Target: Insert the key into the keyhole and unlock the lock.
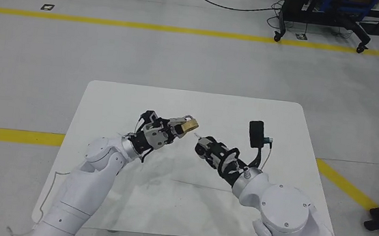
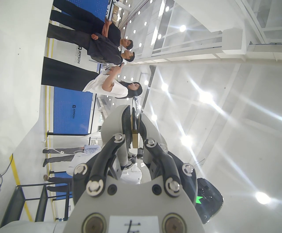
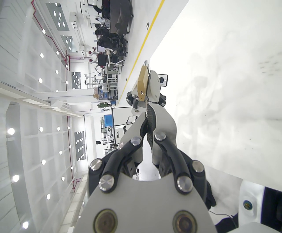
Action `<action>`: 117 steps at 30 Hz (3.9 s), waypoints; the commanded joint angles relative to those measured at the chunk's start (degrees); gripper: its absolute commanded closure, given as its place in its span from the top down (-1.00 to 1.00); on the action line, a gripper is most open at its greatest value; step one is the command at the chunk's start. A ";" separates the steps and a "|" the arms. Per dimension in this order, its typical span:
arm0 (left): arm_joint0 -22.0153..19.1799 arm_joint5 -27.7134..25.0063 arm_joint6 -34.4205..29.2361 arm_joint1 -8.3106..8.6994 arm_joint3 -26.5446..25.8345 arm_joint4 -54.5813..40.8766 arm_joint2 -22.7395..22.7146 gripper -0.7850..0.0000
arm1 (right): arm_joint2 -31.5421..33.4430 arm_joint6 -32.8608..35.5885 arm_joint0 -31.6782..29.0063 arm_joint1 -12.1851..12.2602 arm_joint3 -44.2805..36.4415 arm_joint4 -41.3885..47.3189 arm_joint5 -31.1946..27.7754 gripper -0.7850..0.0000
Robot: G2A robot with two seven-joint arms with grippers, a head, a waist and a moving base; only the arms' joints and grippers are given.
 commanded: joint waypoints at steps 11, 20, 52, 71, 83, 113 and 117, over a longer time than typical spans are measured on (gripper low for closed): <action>1.90 -1.81 2.10 0.06 -1.90 1.43 -0.64 -1.00 | -3.34 -6.31 1.25 -1.89 0.00 2.09 2.28 -1.00; 1.50 -1.54 1.32 -0.07 -1.39 1.31 -0.30 -1.00 | -4.29 -7.42 2.17 -2.83 0.00 3.08 4.10 -1.00; 0.41 -1.70 -1.14 -0.22 -0.18 1.99 -0.33 -1.00 | -2.38 -8.17 2.81 -4.91 0.00 5.80 7.76 -1.00; -0.07 -0.57 -0.37 -0.25 -0.11 2.12 -0.58 -1.00 | -2.68 -8.29 3.00 -5.71 0.34 5.27 8.75 -1.00; -0.25 -0.68 -0.58 -0.51 -0.47 2.31 0.56 -1.00 | -2.51 -8.99 3.08 -6.02 0.64 3.93 8.75 -1.00; 1.29 -2.45 0.49 -0.52 -2.46 3.16 -0.04 -1.00 | -3.31 -11.54 1.56 -7.44 0.00 0.08 8.75 -1.00; 1.43 -2.43 0.41 -0.50 -2.56 3.19 -0.19 -1.00 | -3.28 -11.13 1.29 -7.50 0.00 -0.19 8.75 -1.00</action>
